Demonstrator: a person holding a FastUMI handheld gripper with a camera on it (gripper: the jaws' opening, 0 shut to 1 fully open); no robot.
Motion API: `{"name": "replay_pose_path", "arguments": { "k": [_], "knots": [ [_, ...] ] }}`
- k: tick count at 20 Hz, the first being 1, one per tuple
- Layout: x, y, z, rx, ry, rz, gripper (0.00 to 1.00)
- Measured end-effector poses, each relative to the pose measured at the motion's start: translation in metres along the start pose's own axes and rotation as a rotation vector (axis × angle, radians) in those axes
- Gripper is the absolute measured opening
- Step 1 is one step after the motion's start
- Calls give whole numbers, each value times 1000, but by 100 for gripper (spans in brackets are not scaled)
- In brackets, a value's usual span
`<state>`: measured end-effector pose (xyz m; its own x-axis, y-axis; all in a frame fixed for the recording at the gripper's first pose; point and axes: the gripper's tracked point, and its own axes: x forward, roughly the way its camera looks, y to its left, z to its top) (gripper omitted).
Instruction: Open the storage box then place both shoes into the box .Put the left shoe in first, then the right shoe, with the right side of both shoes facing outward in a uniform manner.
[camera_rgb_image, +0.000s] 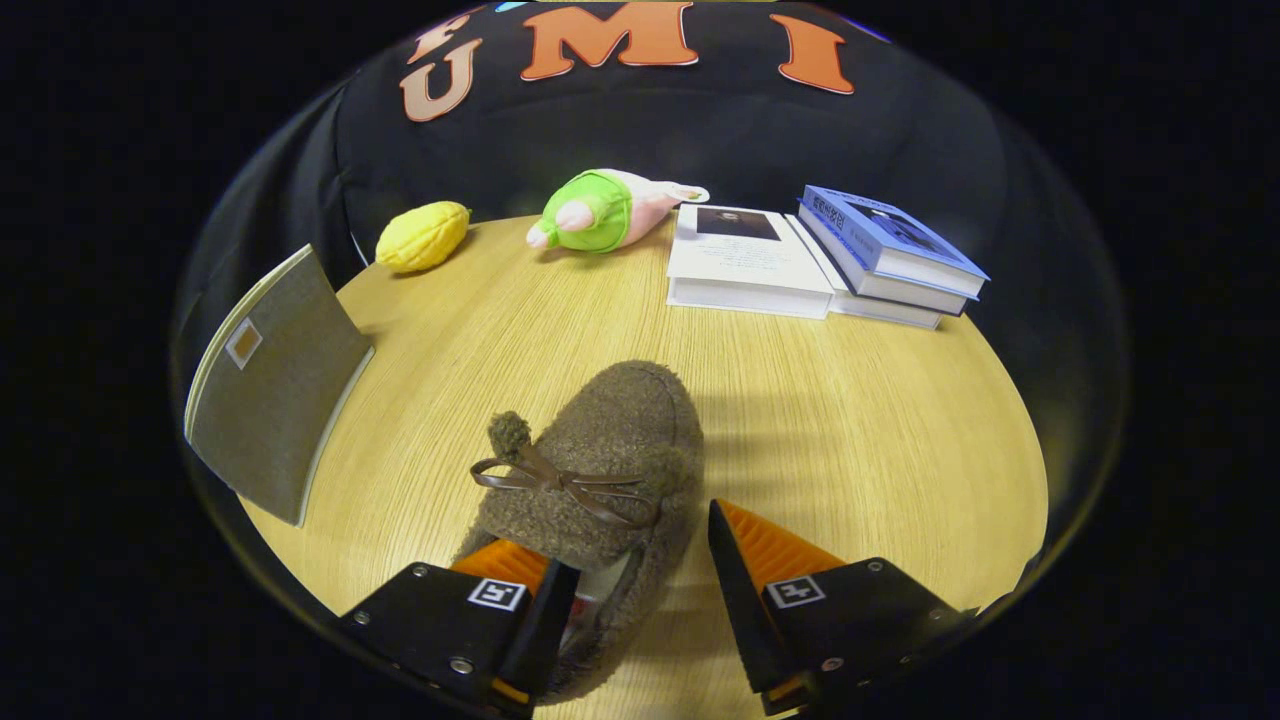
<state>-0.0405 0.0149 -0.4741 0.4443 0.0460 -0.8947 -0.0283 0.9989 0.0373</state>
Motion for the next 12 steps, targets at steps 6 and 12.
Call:
{"name": "replay_pose_path", "arguments": {
  "k": [6, 12],
  "knots": [
    [-3, -22, 5, 118, 22, -74, 19],
    [-36, 18, 35, 175, -15, 26, 5]
  ]
}}
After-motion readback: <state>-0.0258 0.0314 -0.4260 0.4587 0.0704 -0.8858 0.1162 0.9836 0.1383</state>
